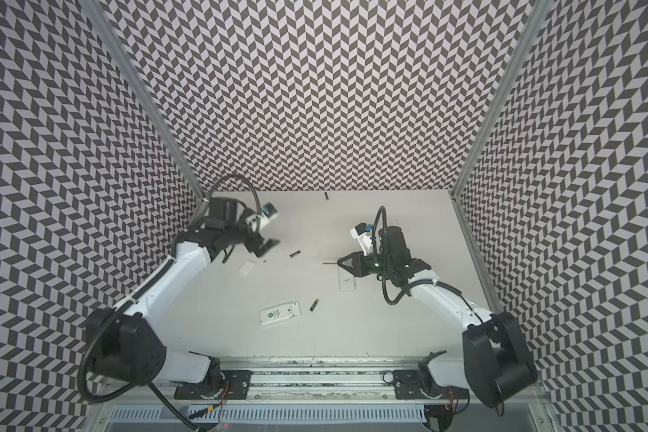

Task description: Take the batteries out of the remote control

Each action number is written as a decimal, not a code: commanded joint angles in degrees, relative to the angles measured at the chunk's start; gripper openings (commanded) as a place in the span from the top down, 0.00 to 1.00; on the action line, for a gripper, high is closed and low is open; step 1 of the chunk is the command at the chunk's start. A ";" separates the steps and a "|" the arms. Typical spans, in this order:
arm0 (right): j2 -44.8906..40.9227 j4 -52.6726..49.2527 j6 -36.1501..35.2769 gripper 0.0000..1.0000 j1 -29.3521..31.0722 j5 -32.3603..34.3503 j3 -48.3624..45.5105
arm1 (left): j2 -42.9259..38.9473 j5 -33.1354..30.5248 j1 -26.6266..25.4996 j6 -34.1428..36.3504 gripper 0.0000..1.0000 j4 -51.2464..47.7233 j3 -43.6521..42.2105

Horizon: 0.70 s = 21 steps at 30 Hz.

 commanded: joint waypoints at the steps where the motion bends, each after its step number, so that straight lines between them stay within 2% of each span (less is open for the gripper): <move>1: -2.53 0.22 -2.83 1.00 -0.04 2.58 -1.28 | 20.25 -10.52 12.73 -4.34 0.10 1.81 16.12; 3: -5.40 -0.77 -3.60 1.00 -0.04 4.19 -2.71 | 30.85 -11.19 18.61 -7.06 0.20 -2.77 26.28; 4: -6.85 -0.77 -3.65 1.00 -0.05 4.93 -3.60 | 34.52 -10.93 21.35 -8.55 0.25 -3.23 28.77; 7: -10.99 -0.95 -2.97 1.00 -0.13 7.16 -5.82 | 43.02 -12.13 27.44 -8.84 0.27 -0.50 33.22; 9: -13.01 -0.10 -2.92 1.00 -0.19 7.81 -7.49 | 47.52 -10.80 28.22 -5.40 0.25 -0.26 35.21; 10: -13.70 0.45 -2.83 1.00 -0.15 8.23 -8.23 | 49.38 -10.21 28.30 -5.04 0.28 -0.97 36.61; 12: -14.34 1.31 -2.61 1.00 -0.13 8.97 -9.21 | 52.97 -3.95 29.18 -5.95 0.34 -5.39 41.78; 15: -13.67 0.08 -3.24 1.00 -0.14 8.31 -8.12 | 54.27 -0.30 29.97 -5.98 0.42 -6.85 44.07; 21: -11.42 -2.31 -4.60 1.00 -0.13 7.22 -6.11 | 53.74 5.56 27.44 1.73 0.43 -14.72 44.21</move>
